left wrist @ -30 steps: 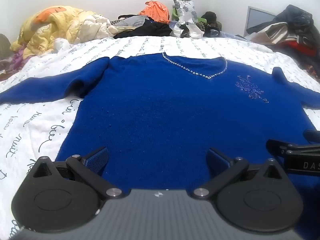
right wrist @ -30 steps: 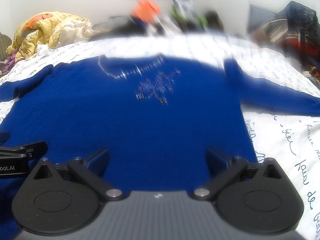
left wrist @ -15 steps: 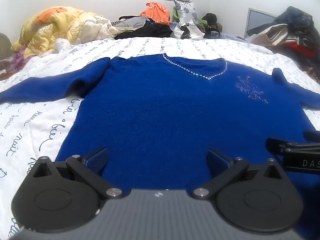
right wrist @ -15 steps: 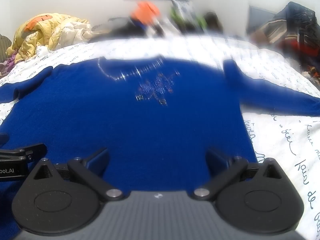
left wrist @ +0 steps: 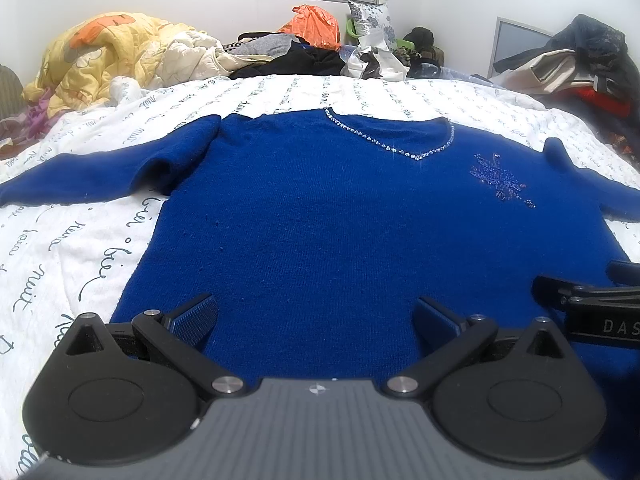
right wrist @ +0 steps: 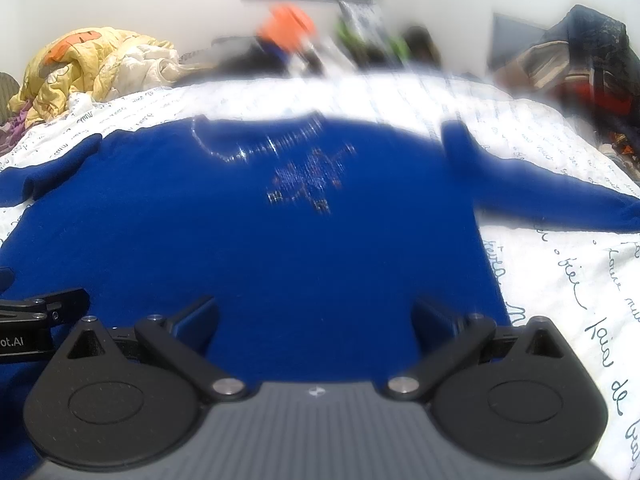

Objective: Fold small clothes

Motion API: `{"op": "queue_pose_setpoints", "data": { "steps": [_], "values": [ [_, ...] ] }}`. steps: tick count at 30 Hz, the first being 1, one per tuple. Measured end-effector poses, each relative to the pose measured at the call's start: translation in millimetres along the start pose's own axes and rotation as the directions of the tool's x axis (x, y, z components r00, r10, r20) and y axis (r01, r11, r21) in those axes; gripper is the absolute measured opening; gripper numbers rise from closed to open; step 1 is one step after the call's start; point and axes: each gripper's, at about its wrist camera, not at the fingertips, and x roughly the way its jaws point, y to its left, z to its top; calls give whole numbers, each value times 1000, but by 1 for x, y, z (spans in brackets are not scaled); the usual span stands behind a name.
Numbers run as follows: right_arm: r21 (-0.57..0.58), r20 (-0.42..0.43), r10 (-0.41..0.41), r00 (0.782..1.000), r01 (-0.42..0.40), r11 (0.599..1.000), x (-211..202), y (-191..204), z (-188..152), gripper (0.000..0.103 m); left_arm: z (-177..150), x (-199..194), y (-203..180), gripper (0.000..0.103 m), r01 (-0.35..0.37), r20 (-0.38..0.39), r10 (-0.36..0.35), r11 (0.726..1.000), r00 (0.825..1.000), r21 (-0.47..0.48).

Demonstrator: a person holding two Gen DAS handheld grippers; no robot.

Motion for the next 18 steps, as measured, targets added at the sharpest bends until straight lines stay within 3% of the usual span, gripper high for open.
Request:
{"op": "queue_pose_setpoints", "data": {
  "steps": [18],
  "values": [
    [1, 0, 0, 1000, 0, 1000, 0, 1, -1, 103, 0, 0, 0, 103, 1, 0, -1, 1000, 1000, -1]
  ]
}}
